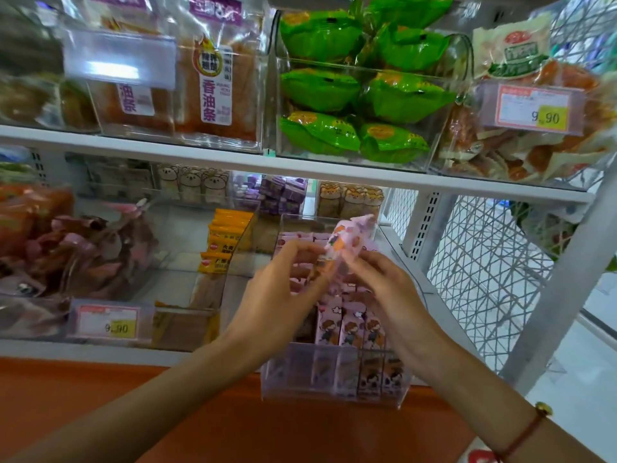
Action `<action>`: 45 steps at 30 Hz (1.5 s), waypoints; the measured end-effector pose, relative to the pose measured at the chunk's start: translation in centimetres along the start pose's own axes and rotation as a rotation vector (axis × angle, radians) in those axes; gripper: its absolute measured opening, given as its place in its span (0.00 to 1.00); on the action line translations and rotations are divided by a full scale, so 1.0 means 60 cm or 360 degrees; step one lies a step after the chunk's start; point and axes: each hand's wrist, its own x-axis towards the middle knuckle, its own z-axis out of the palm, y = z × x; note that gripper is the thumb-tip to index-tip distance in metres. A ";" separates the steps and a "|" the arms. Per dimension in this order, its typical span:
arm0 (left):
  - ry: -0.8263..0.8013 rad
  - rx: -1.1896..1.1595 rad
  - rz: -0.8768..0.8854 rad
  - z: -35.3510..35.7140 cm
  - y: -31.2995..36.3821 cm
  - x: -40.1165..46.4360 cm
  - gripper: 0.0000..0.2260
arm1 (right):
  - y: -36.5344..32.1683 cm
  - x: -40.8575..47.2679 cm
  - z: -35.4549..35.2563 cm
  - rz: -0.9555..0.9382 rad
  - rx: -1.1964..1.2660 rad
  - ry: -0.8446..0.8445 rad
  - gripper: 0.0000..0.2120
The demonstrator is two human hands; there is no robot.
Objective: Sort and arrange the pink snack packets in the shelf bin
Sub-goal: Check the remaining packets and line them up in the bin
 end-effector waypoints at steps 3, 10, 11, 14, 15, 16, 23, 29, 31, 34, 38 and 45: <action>-0.0130 -0.0114 -0.0099 -0.002 0.003 0.003 0.09 | -0.002 0.002 -0.007 -0.0022 0.0049 -0.0072 0.19; -0.0415 -0.0701 -0.0782 -0.004 0.031 0.007 0.07 | 0.001 0.005 -0.019 0.0105 0.0187 -0.0064 0.20; -0.0438 -0.0710 -0.0825 -0.005 0.032 0.010 0.07 | 0.002 0.004 -0.019 0.0129 0.0191 -0.0067 0.19; -0.0418 -0.0702 -0.0833 -0.007 0.030 0.011 0.08 | 0.004 0.005 -0.016 0.0143 0.0160 -0.0058 0.15; -0.0384 -0.0665 -0.0816 -0.006 0.026 0.011 0.09 | 0.004 0.006 -0.014 0.0133 0.0157 -0.0053 0.14; -0.0341 -0.0596 -0.0771 -0.005 0.021 0.012 0.11 | 0.003 0.006 -0.013 0.0119 0.0160 -0.0042 0.14; 0.0097 0.0400 0.0124 -0.008 0.006 0.007 0.18 | 0.000 0.000 -0.007 -0.0144 -0.0014 -0.0100 0.22; 0.0066 0.0388 0.0247 -0.008 0.016 0.003 0.26 | -0.004 0.001 -0.018 0.0048 0.0597 -0.0090 0.13; 0.0033 0.0214 0.0104 -0.006 0.020 0.002 0.32 | -0.005 0.003 -0.025 0.0162 0.0818 -0.0076 0.11; -0.0051 -0.0087 -0.0016 0.002 0.025 -0.001 0.26 | -0.008 0.004 -0.027 0.0269 0.0942 -0.0035 0.10; -0.0093 -0.0324 -0.0037 0.007 0.031 0.002 0.14 | -0.005 0.004 -0.029 0.0422 0.1018 -0.0021 0.09; -0.0039 -0.0073 -0.0128 -0.005 0.016 0.009 0.15 | -0.009 0.005 -0.032 0.0267 0.0958 -0.0170 0.14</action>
